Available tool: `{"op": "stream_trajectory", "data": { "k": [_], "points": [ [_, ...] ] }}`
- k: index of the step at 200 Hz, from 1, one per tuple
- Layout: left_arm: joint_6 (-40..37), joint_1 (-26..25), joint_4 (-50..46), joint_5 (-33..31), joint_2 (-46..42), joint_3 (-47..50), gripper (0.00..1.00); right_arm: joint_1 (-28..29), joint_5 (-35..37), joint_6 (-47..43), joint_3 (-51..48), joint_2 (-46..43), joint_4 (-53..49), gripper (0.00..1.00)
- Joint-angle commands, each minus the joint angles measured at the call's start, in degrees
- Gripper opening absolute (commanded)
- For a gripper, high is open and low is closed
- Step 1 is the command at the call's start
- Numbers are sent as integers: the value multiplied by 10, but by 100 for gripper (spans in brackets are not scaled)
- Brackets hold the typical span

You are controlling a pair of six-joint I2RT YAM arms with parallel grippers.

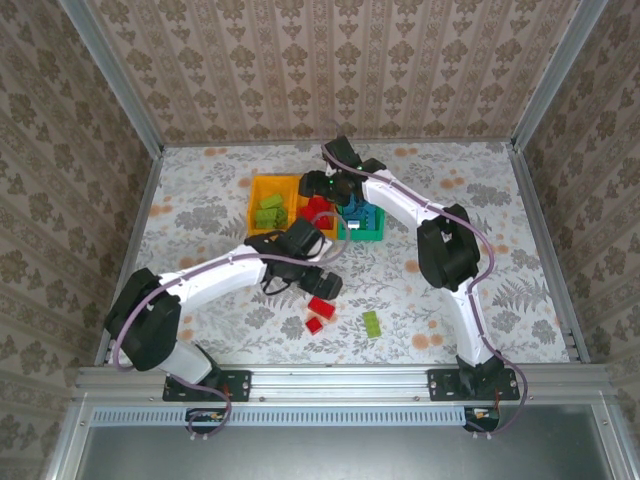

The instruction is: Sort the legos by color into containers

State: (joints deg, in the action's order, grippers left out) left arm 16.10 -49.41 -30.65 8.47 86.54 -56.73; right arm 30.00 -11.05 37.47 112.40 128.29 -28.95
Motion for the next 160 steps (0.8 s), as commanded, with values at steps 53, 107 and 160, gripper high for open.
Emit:
{"op": "stream_trajectory", "data": {
  "k": [53, 107, 160],
  "points": [
    [-6, -71, -43, -22, 66, 5, 100, -30, 28, -6, -134, -171, 14, 86],
    [-7, -75, -33, -7, 106, 0, 100, -77, 42, 1, -256, -266, 32, 87],
    [-9, -74, -47, -28, 145, -30, 92, -105, 63, -3, -326, -332, 28, 89]
  ]
}}
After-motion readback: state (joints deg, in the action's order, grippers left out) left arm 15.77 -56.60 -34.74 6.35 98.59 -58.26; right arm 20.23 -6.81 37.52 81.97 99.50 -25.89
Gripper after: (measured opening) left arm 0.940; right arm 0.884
